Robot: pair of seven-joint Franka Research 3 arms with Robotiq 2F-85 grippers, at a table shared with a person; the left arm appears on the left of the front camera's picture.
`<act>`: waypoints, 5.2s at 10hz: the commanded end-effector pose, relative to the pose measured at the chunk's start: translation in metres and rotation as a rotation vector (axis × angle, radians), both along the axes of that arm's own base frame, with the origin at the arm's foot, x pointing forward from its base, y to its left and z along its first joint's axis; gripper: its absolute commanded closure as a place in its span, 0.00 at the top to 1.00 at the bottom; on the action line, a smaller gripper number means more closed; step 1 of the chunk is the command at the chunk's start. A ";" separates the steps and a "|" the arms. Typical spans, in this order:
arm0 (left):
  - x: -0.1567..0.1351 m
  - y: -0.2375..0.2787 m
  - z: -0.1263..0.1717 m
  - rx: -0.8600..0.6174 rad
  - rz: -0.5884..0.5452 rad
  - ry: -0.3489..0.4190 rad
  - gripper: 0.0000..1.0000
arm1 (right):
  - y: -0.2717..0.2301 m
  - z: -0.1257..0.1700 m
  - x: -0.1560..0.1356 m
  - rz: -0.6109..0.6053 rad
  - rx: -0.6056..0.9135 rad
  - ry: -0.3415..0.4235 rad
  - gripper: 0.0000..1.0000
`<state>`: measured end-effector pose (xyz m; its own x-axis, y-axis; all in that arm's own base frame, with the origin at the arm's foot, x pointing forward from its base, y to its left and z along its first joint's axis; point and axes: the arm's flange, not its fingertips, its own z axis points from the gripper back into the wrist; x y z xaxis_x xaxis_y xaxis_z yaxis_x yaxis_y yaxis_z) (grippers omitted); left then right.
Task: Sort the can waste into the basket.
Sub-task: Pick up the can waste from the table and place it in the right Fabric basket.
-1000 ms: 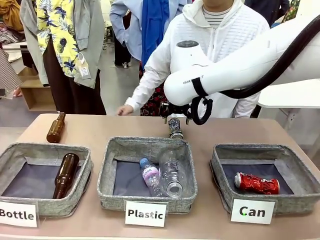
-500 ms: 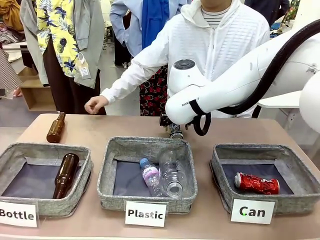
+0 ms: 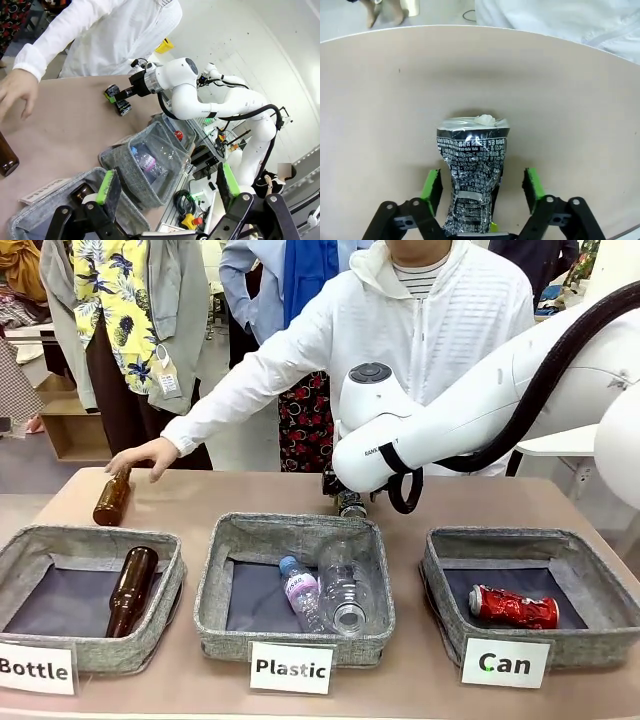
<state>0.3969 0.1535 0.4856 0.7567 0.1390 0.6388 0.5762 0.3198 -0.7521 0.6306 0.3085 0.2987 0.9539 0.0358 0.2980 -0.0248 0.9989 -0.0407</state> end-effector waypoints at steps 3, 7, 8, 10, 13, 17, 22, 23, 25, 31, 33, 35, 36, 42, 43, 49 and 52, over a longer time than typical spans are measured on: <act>-0.003 0.001 0.002 0.000 -0.010 -0.002 1.00 | -0.004 -0.001 -0.005 0.025 -0.011 0.010 0.00; 0.000 0.000 0.000 0.000 0.000 0.000 1.00 | -0.003 0.000 -0.005 0.037 -0.007 0.018 0.00; 0.000 0.000 0.000 0.000 0.000 0.000 1.00 | -0.003 0.002 -0.006 0.041 -0.012 0.019 0.00; 0.000 0.000 0.000 0.000 0.000 0.000 1.00 | -0.010 0.033 -0.027 0.086 -0.002 0.007 0.00; 0.000 0.000 0.000 0.000 0.000 0.000 1.00 | -0.066 0.113 -0.101 0.295 -0.013 -0.010 0.00; 0.000 0.000 0.000 0.000 0.000 0.000 1.00 | -0.158 0.150 -0.189 0.879 0.001 0.188 0.29; 0.000 0.000 -0.002 -0.001 0.001 0.003 1.00 | -0.234 0.123 -0.224 1.174 0.041 0.161 0.29; -0.031 0.048 0.031 -0.067 0.060 -0.049 1.00 | -0.239 0.120 -0.222 1.168 0.062 0.162 0.29; -0.070 0.108 0.061 -0.153 0.165 -0.173 1.00 | -0.243 0.114 -0.213 1.145 0.085 0.165 0.29; -0.068 0.111 0.047 -0.178 0.169 -0.140 1.00 | -0.254 0.107 -0.213 1.220 0.067 0.153 0.99; -0.064 0.110 0.046 -0.168 0.160 -0.133 1.00 | -0.253 0.107 -0.212 1.220 0.065 0.167 1.00; -0.059 0.099 0.041 -0.141 0.129 -0.108 1.00 | -0.253 0.109 -0.211 1.194 0.078 0.170 1.00; -0.052 0.086 0.039 -0.122 0.082 -0.094 1.00 | -0.253 0.113 -0.210 1.121 0.146 0.147 1.00; 0.000 -0.116 -0.035 0.158 -0.447 0.187 1.00 | -0.299 0.165 -0.232 0.055 1.624 0.155 1.00; 0.002 -0.127 -0.044 0.147 -0.466 0.208 1.00 | -0.310 0.162 -0.237 -0.053 1.744 0.134 1.00; 0.004 -0.147 -0.054 0.144 -0.472 0.203 1.00 | -0.318 0.162 -0.245 0.541 1.195 0.366 1.00; 0.004 -0.147 -0.054 0.144 -0.472 0.203 1.00 | -0.318 0.162 -0.245 0.541 1.195 0.366 1.00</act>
